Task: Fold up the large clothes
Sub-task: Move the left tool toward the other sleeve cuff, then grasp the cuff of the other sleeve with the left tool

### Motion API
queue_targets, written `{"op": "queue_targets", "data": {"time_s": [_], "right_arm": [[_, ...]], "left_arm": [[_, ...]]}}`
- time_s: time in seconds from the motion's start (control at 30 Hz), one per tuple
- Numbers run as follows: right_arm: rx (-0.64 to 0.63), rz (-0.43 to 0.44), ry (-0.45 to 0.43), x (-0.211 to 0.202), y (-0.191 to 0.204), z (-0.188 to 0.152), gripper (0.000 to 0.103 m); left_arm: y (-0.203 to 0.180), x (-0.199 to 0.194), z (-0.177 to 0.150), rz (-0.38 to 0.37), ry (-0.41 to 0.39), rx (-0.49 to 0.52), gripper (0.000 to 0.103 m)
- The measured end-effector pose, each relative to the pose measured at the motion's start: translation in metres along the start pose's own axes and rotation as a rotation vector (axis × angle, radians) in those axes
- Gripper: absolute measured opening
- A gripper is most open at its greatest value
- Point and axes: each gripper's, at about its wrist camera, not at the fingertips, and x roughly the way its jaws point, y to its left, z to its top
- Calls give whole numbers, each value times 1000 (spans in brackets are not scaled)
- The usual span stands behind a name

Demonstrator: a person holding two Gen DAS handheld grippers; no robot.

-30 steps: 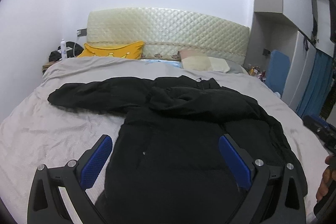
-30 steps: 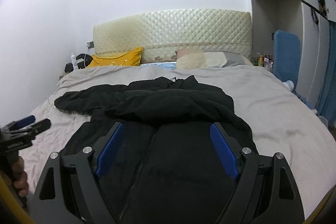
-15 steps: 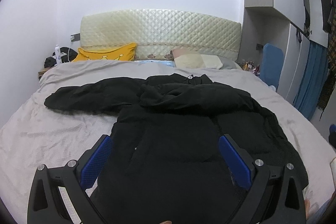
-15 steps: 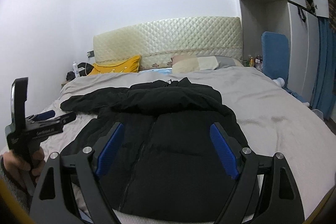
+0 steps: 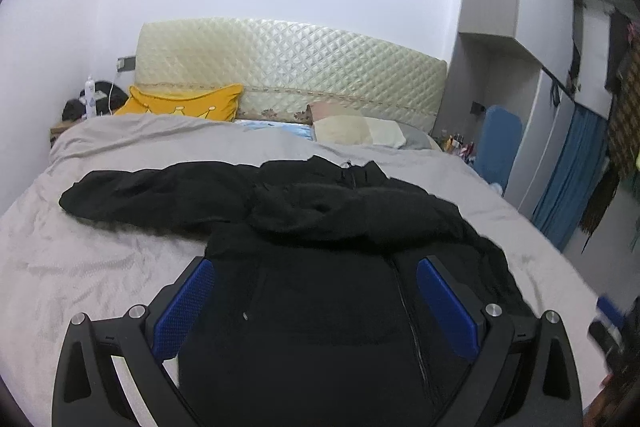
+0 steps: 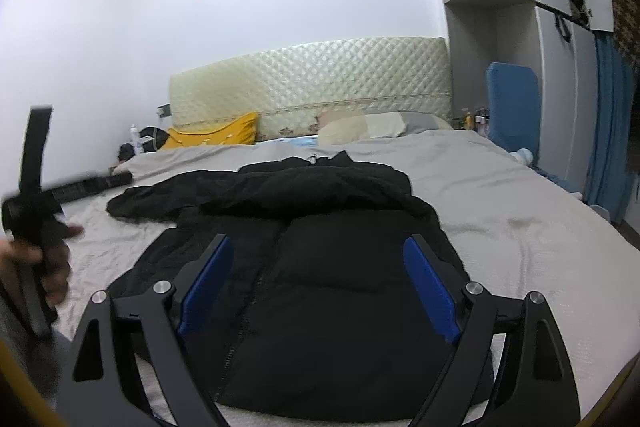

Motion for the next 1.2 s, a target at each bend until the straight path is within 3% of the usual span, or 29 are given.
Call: {"op": "queue_targets", "data": {"time_s": [0.27, 0.43, 0.57, 0.67, 0.8, 0.97, 1.13, 1.2], "right_arm": [[16, -19, 11, 9, -6, -5, 88], [30, -59, -11, 12, -4, -5, 90], [38, -43, 4, 20, -6, -6, 92], [28, -60, 31, 28, -5, -9, 92], [36, -124, 144, 42, -2, -11, 94], [72, -158, 225, 60, 3, -7, 94], [-5, -163, 262, 81, 29, -7, 96], [-19, -151, 285, 90, 36, -10, 96]], "left_arm": [[88, 19, 78, 22, 34, -24, 102], [153, 25, 110, 125, 4, 2, 102], [208, 37, 122, 200, 7, -12, 102], [253, 56, 116, 227, 36, -77, 102], [309, 92, 90, 289, 55, -148, 102], [361, 138, 57, 263, 121, -246, 102], [412, 183, 26, 220, 160, -385, 101], [421, 197, 15, 200, 161, -395, 98]]}}
